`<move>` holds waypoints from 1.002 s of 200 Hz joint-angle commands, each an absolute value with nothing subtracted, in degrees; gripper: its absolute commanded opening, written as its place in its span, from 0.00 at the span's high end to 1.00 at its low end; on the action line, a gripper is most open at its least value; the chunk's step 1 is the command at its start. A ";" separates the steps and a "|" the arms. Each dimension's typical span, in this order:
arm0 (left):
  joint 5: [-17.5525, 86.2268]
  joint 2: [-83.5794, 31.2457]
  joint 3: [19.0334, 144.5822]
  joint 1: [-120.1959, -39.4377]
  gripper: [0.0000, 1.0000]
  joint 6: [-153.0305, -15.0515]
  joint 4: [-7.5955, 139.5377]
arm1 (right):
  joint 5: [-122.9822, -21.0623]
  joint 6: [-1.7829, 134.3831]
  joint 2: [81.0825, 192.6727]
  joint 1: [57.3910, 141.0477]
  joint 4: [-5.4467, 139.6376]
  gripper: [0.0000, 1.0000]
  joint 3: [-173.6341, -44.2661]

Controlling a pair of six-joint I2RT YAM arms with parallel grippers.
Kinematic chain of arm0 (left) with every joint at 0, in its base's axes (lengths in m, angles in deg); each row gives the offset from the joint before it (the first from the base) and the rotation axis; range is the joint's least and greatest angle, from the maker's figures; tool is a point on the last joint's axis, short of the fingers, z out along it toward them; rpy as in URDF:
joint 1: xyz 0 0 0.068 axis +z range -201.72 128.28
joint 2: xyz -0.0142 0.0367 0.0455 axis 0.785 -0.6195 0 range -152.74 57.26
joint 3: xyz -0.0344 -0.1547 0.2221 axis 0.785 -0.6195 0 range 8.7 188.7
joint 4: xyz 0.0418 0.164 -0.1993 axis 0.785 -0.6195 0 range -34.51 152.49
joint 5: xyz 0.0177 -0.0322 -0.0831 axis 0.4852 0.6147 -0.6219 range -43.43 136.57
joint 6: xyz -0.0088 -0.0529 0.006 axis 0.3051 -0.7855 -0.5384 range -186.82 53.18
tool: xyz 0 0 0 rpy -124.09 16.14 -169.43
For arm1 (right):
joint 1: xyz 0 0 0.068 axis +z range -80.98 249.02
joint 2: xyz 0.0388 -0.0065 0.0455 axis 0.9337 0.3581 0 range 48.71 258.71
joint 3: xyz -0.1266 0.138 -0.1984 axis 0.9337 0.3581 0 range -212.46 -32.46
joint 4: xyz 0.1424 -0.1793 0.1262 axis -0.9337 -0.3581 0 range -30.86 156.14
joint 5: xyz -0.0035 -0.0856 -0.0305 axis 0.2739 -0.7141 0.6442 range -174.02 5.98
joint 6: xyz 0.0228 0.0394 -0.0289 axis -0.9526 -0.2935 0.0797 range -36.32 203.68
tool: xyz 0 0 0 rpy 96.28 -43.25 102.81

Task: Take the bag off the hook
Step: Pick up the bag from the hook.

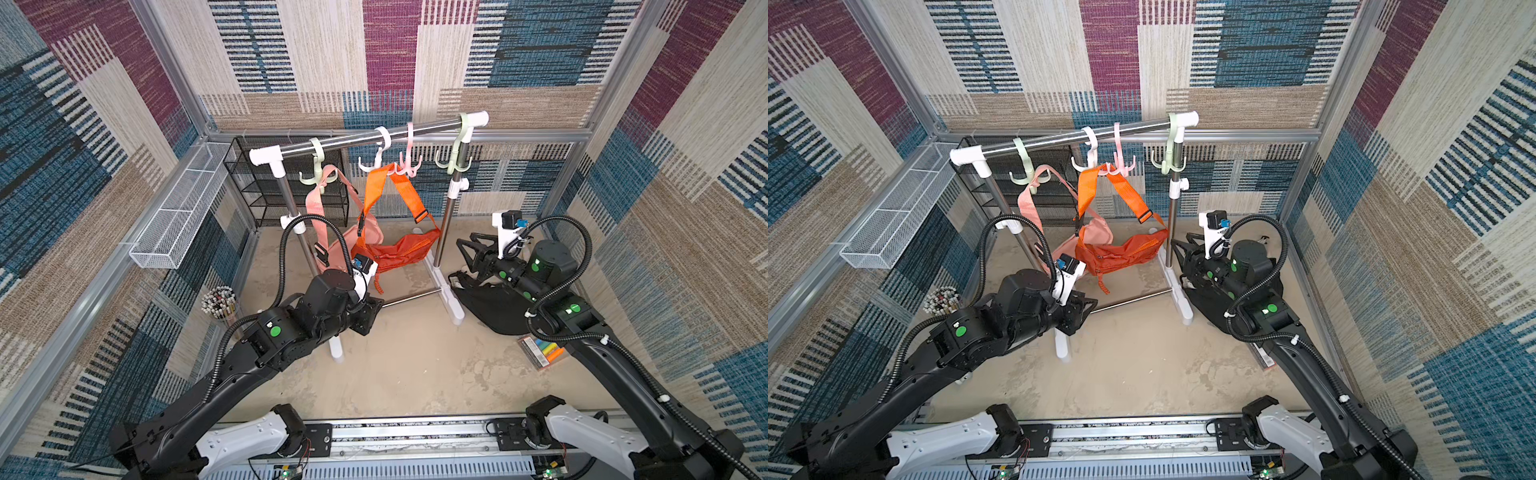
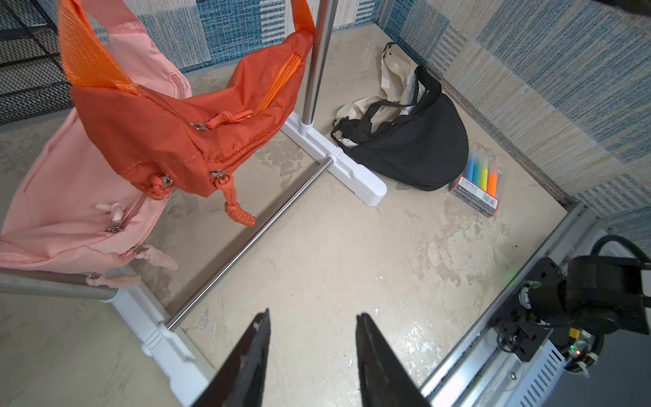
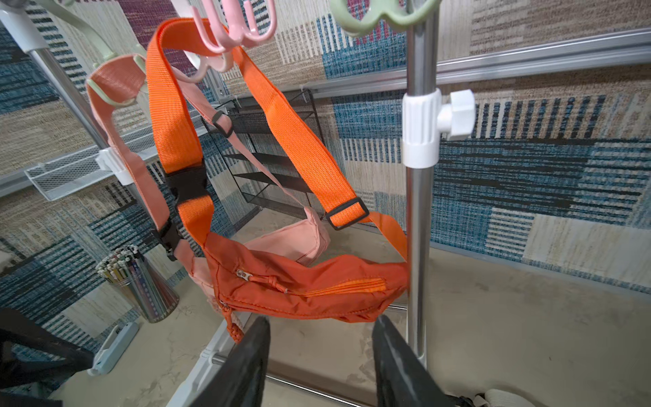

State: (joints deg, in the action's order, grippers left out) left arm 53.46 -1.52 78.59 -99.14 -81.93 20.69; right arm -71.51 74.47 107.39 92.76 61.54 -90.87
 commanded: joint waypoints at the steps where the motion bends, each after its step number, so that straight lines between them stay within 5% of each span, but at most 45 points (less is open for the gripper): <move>1: 50.66 -2.13 79.93 -97.13 0.56 -82.71 18.67 | -75.22 76.93 109.56 94.72 63.71 0.49 -92.53; 200: 41.35 -7.24 96.50 -84.00 0.53 -78.95 13.14 | -81.29 81.61 113.46 99.34 65.17 0.49 -96.42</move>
State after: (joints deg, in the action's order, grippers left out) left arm 42.62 -6.79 95.36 -84.71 -80.10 14.46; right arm -80.60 79.61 112.76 99.26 62.90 -95.00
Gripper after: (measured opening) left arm 0.461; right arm 0.508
